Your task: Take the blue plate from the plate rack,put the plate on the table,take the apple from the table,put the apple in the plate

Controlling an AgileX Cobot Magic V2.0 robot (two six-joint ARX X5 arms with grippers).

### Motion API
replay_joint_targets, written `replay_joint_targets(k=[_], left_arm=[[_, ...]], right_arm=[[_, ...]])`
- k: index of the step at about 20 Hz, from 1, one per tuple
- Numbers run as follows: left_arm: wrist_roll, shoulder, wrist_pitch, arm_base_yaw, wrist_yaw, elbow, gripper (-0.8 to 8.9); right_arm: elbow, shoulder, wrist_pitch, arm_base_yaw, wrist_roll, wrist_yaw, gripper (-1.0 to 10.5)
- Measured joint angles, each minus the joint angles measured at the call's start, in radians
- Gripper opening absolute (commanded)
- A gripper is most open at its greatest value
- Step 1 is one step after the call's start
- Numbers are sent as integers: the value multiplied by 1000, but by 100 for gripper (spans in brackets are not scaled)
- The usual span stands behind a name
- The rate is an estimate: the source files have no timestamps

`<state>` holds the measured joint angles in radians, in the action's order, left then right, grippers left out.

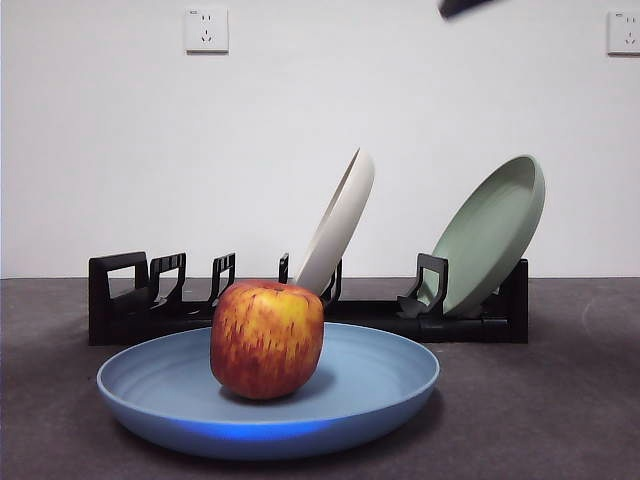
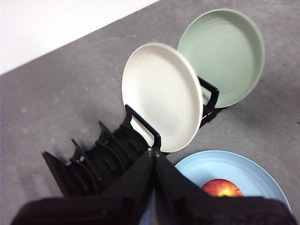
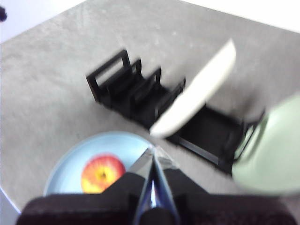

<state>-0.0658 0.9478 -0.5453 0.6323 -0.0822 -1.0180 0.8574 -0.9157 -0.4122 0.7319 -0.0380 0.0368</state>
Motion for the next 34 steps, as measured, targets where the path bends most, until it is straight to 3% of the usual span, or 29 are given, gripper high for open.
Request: replay_joint_targets(k=[2, 6, 9, 11, 22, 27, 30, 34], left_arm=[[35, -52, 141, -42, 66, 171, -9], [124, -99, 367, -61, 78, 454, -9], [155, -106, 476, -61, 102, 493, -4], [166, -114, 532, -61, 177, 488, -3], [171, -125, 494, -60, 187, 487, -3], [109, -368, 367, -69, 187, 488, -3], [15, -532, 269, -140, 188, 494, -3], [-25, -698, 287, -326, 187, 596, -3]], right_arm=[[-118, 50, 76, 0, -31, 0, -9], [-340, 141, 264, 0, -87, 2, -9], [-383, 132, 249, 0, -102, 70, 1], [-383, 132, 251, 0, -120, 71, 1], [-383, 132, 249, 0, -128, 71, 1], [-383, 132, 248, 0, -128, 71, 1], [-383, 132, 248, 0, -128, 71, 1], [-383, 132, 248, 0, -128, 71, 1]])
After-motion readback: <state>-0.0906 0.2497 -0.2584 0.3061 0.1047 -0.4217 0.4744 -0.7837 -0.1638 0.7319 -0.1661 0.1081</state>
